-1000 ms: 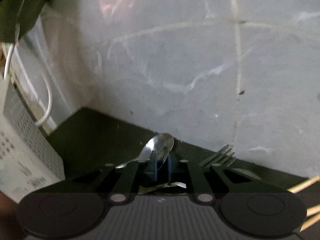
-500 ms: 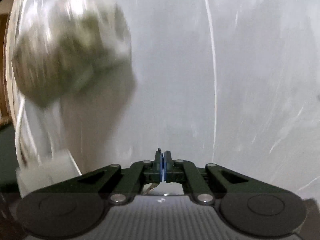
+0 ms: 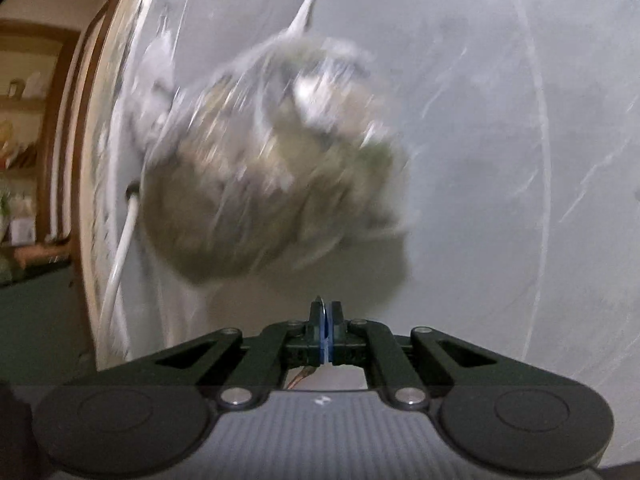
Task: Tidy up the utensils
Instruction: 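Grasp a metal spoon with the right gripper and drop it into the caddy, then lower the right gripper onto the pile and grasp another metal spoon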
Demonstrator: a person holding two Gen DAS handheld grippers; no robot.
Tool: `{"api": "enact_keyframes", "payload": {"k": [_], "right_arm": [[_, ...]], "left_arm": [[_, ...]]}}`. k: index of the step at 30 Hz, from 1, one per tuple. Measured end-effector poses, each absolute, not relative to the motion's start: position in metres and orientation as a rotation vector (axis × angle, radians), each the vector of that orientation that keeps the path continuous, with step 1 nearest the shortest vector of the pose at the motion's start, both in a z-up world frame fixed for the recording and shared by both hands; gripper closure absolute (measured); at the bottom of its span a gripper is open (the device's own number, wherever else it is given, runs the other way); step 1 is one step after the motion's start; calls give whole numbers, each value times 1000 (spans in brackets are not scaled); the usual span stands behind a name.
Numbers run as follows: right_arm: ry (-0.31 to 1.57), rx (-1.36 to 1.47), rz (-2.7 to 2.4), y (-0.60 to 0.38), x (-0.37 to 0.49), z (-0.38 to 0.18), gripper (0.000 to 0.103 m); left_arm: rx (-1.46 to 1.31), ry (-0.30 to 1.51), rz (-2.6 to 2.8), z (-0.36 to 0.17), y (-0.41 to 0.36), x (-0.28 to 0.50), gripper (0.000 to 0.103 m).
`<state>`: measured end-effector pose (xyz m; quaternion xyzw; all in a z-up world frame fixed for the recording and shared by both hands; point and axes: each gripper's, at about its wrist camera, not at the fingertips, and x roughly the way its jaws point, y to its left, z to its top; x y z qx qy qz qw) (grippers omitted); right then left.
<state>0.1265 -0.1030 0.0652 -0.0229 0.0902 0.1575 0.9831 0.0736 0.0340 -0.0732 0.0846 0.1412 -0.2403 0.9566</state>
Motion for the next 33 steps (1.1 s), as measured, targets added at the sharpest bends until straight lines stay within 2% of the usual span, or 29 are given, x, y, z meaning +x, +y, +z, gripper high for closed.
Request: {"api": "enact_keyframes", "payload": {"k": [12,14,15,16,20,22,25,30,33], "right_arm": [[312,-171,374,-68,122,22,99],[329,-148,391,-71,118,19,85],[330,-134,395,-73,116,19,69],[325,-120,398,-77,114,20,57],[309,-82,360,-99,111,27,44],[314,-58,317,-117,115,28,26],[359,0,251,-150,130,20,12],[477,110,202,-199,162,-10,1],[551,142,206,-218,185,-31,0]], "left_arm": [[167,280,-491,-74,34,73,26],[167,280,-491,-74,34,72,26],[167,280,-492,-74,34,72,26],[167,280,-492,-74,34,72,26],[166,281,-492,-74,34,71,26],[167,282,-491,-73,34,70,26],[169,284,-490,-73,34,70,26],[172,292,-475,-71,31,70,26],[172,300,-454,-70,26,70,26]]}}
